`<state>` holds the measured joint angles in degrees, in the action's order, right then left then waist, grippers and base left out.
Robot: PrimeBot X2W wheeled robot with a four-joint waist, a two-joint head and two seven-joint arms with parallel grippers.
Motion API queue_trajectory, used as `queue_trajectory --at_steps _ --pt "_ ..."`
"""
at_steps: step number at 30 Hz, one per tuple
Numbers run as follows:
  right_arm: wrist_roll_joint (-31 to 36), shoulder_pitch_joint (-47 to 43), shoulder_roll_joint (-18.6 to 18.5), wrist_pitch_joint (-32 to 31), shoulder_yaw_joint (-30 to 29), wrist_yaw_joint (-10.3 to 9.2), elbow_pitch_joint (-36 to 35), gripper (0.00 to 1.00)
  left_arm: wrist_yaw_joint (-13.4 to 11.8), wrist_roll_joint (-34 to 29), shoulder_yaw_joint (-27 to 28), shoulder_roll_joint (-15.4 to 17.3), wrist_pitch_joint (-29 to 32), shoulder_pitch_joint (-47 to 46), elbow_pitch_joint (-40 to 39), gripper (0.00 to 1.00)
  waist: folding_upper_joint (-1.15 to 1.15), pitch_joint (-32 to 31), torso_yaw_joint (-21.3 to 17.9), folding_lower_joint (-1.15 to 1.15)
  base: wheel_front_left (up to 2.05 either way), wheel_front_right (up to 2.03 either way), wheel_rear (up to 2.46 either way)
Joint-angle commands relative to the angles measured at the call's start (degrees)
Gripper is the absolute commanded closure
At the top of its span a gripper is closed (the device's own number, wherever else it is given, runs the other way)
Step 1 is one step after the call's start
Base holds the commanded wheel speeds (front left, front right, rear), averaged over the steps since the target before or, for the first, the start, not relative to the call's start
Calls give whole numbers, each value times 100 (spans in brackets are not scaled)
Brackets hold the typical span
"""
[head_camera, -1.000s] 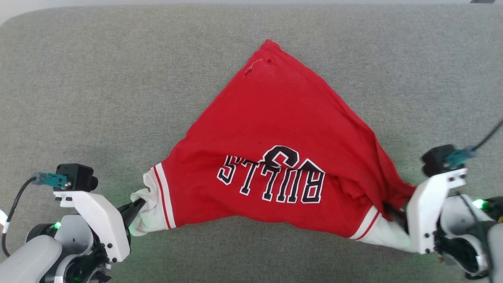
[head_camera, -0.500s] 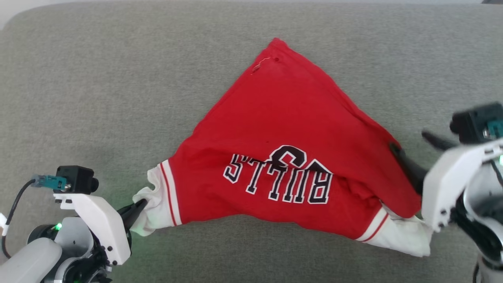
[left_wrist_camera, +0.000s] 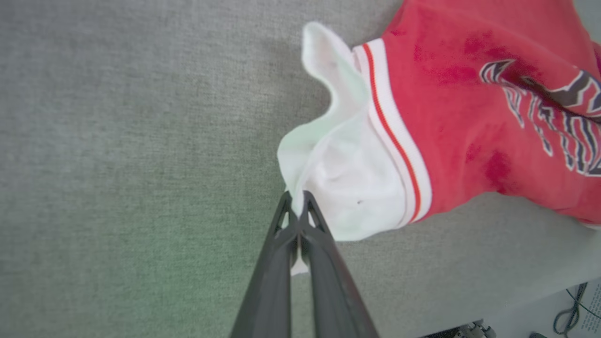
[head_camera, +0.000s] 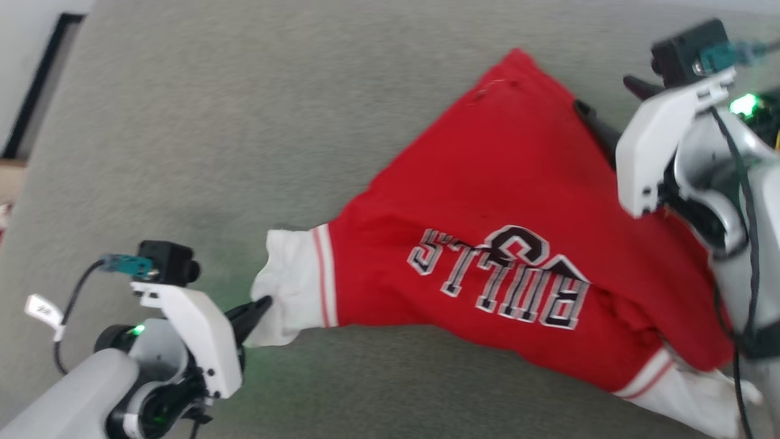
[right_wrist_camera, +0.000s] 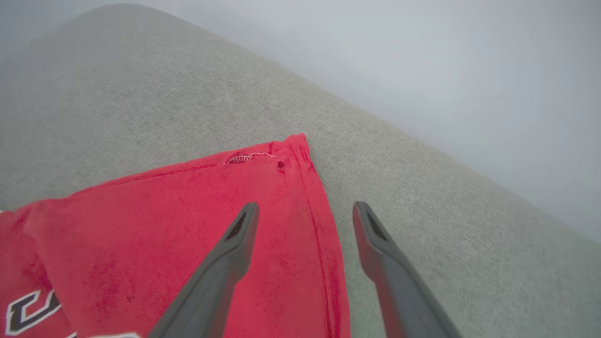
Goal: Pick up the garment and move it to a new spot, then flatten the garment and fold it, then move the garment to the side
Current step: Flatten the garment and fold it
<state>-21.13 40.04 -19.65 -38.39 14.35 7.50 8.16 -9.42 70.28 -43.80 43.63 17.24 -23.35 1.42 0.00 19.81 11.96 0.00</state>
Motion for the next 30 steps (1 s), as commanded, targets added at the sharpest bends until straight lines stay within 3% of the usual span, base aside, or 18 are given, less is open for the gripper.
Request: queue_trajectory --at_steps 1,10,15,23,24,25,30 --pt "-17 285 -60 101 84 -3 338 0 66 -64 -43 -92 27 -118 58 100 0 98 302 0 0 0 0" --pt "-258 1729 -392 162 875 -2 2839 0 456 -213 -327 -662 91 -517 525 100 0 325 1104 0 0 0 0" --pt "-398 2153 -492 -315 1420 -2 3770 0 656 -251 -431 -911 77 -667 815 100 0 443 1372 0 0 0 0" --pt "-829 1982 -381 -1626 2238 6 4974 0 886 -225 -476 -1134 54 -843 1179 100 0 594 1519 0 0 0 0" --pt "-878 1972 -367 -1765 2311 8 5056 67 892 -218 -468 -1138 55 -858 1217 100 0 599 1515 0 0 0 0" --pt "-917 2003 -375 -1870 2323 18 5152 100 913 -216 -461 -1135 54 -860 1253 100 0 598 1503 0 0 0 0" --pt "-898 2522 -404 -1515 2236 -5 5197 100 938 -185 -364 -1041 68 -1001 1395 100 0 560 1324 0 0 0 0"
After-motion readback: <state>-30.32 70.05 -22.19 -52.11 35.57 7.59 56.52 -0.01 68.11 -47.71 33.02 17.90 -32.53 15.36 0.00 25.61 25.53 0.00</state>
